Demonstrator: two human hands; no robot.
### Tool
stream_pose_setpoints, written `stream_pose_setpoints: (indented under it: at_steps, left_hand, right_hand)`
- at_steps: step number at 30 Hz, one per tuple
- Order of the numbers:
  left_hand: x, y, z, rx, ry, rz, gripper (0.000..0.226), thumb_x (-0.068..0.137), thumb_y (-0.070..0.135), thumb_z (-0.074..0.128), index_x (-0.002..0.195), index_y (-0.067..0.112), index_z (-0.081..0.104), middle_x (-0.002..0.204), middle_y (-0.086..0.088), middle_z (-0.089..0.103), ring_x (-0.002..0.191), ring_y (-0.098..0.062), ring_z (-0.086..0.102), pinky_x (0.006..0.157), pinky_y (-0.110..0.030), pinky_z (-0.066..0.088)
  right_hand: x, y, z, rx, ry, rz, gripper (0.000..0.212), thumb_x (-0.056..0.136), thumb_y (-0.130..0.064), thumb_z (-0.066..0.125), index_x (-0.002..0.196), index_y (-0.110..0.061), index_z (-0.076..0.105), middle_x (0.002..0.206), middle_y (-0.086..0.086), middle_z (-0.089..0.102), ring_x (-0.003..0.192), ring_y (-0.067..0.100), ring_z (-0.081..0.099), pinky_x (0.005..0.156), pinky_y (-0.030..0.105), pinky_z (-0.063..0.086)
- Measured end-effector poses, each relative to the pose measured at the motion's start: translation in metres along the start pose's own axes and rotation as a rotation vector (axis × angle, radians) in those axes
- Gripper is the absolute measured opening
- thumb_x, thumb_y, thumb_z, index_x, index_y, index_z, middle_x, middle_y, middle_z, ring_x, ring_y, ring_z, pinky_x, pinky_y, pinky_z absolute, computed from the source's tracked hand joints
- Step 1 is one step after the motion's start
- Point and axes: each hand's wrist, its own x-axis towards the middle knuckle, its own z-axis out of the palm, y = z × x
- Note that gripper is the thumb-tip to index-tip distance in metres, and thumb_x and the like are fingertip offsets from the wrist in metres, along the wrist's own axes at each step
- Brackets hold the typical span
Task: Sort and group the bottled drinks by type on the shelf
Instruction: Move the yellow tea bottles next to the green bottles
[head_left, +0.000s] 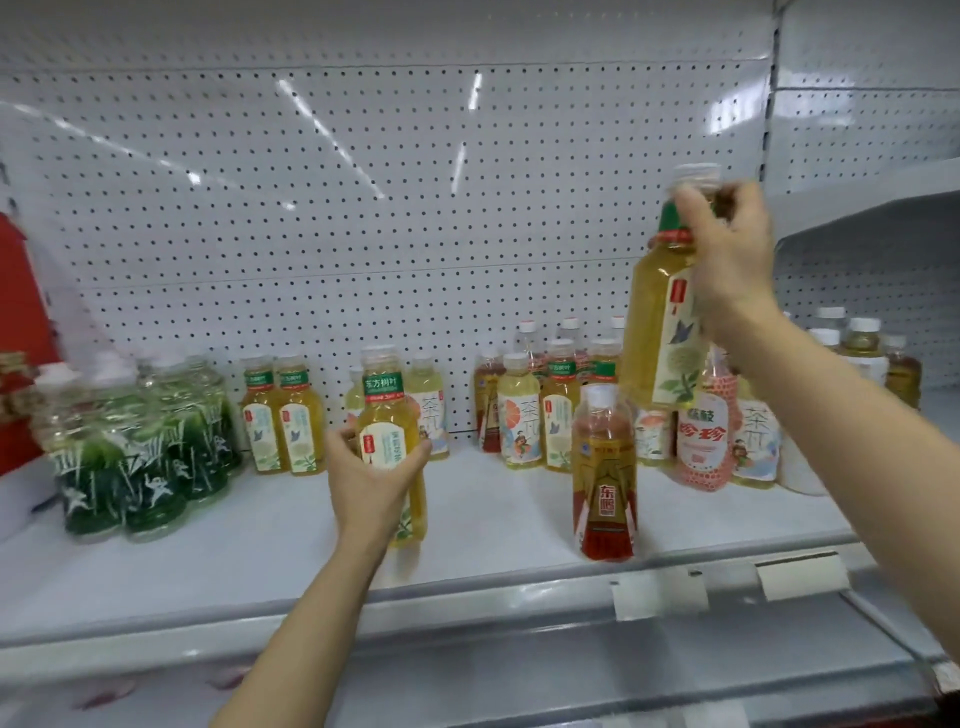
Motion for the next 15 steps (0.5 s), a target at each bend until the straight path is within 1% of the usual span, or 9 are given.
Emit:
stream_pose_setpoints:
  at_steps: [3,5,8,10,11,13,15]
  left_hand:
    - [0.013,-0.005,-0.025,0.023,0.015,0.018,0.073,0.069,0.029,0.089,0.118,0.025,0.035,0.112,-0.001,0.052,0.095,-0.017,0.059,0.063,-0.017,0.046]
    - [0.025,-0.014,-0.044,0.036,0.032,0.016,0.076,0.067,0.029,0.09,0.118,0.026,0.034,0.114,-0.002,0.052,0.097,-0.018,0.059,0.066,-0.02,0.049]
    - [0.045,-0.034,-0.072,0.075,0.047,0.001,0.081,0.062,0.033,0.092,0.117,0.028,0.034,0.115,-0.003,0.053,0.101,-0.021,0.06,0.078,-0.037,0.058]
    - [0.056,-0.046,-0.09,0.104,0.052,-0.018,0.082,0.06,0.035,0.093,0.117,0.028,0.034,0.116,-0.004,0.052,0.103,-0.023,0.06,0.082,-0.044,0.058]
    - [0.06,-0.051,-0.098,0.117,0.055,-0.023,0.083,0.06,0.036,0.093,0.117,0.028,0.033,0.117,-0.004,0.052,0.104,-0.024,0.06,0.083,-0.045,0.058]
    - [0.068,-0.061,-0.112,0.127,0.053,-0.03,0.083,0.059,0.039,0.092,0.116,0.029,0.032,0.118,-0.005,0.052,0.106,-0.025,0.059,0.083,-0.045,0.057]
    - [0.077,-0.069,-0.124,0.127,0.046,-0.029,0.082,0.06,0.039,0.092,0.116,0.027,0.033,0.118,-0.006,0.052,0.106,-0.025,0.059,0.083,-0.044,0.057]
  right_hand:
    - [-0.018,-0.019,0.026,-0.006,-0.018,-0.021,0.031,0.084,-0.05,0.061,0.099,-0.027,0.048,0.109,0.011,0.062,0.091,0.029,0.069,0.078,0.052,0.057]
    - [-0.028,-0.03,0.045,-0.03,-0.033,-0.055,0.027,0.085,-0.05,0.059,0.096,-0.029,0.047,0.105,0.006,0.062,0.092,0.028,0.068,0.08,0.05,0.056]
    - [-0.044,-0.044,0.073,-0.032,-0.063,-0.076,0.029,0.089,-0.045,0.057,0.103,-0.022,0.047,0.099,0.002,0.061,0.092,0.028,0.068,0.078,0.044,0.058]
    - [-0.057,-0.047,0.095,0.009,-0.097,-0.061,0.028,0.09,-0.043,0.058,0.104,-0.02,0.048,0.102,0.006,0.062,0.09,0.03,0.068,0.077,0.045,0.058]
    - [-0.066,-0.046,0.107,0.018,-0.114,-0.044,0.029,0.09,-0.042,0.058,0.105,-0.019,0.049,0.104,0.009,0.063,0.089,0.03,0.069,0.077,0.046,0.058]
    - [-0.087,-0.038,0.133,0.027,-0.159,0.001,0.037,0.091,-0.042,0.058,0.111,-0.012,0.05,0.104,0.012,0.063,0.084,0.027,0.07,0.074,0.046,0.059]
    - [-0.11,-0.024,0.161,0.005,-0.196,0.045,0.042,0.09,-0.046,0.057,0.112,-0.011,0.049,0.102,0.012,0.063,0.083,0.027,0.069,0.074,0.049,0.058]
